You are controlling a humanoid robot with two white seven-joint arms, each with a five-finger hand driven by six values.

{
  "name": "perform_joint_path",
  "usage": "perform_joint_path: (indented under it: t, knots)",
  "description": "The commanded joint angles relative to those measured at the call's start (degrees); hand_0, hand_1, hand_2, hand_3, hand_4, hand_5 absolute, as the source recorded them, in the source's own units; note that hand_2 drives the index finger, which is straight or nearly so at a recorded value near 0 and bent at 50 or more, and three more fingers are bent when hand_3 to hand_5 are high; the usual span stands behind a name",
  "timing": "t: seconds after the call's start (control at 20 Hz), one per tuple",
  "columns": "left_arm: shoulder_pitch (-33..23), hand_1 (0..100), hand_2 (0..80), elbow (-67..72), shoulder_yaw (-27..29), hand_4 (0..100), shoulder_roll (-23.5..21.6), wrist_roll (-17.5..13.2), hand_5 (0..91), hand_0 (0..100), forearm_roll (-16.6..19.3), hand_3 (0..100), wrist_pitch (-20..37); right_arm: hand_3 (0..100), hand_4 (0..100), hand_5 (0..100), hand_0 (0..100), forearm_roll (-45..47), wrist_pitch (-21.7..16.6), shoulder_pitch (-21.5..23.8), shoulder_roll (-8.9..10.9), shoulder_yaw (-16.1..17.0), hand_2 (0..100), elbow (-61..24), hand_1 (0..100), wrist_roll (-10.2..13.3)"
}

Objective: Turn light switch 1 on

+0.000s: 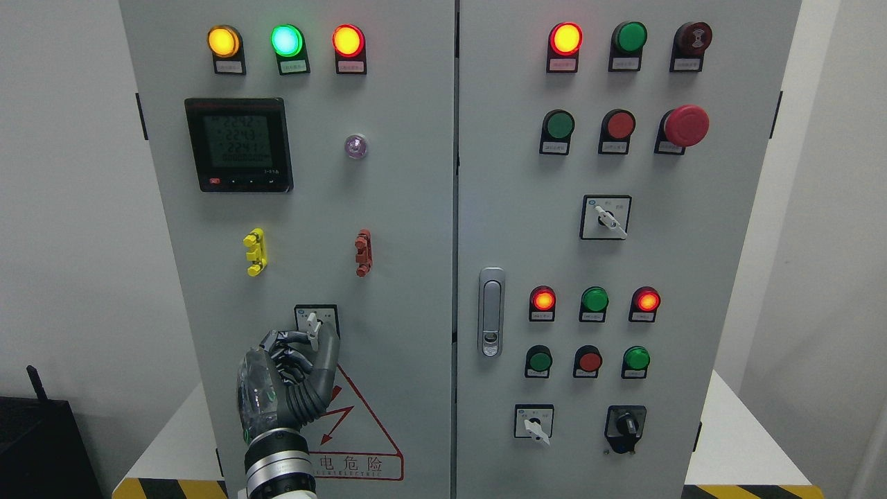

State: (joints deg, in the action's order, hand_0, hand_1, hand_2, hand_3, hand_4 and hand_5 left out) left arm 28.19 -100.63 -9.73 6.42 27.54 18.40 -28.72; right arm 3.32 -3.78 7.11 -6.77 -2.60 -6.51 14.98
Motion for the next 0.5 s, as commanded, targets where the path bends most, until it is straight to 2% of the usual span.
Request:
perform_joint_path:
  t: [0.0,0.45]
  knots:
    - [0.0,43,56.6,-0.3,0.0,91,0.0,0.7,83.3,31,0.1,90,-1.0,0,0,0,12,0.0,-0.1,-0.1,0.01,0.1,0,0.0,39,0.0]
    - [0.4,40,57.9,-0.4,0.0,91,0.1,0.7,82.8,36,0.1,90,-1.6,0,0,0,12,0.0,0.0,0.0,0.01,0.0,0,0.0,39,0.0]
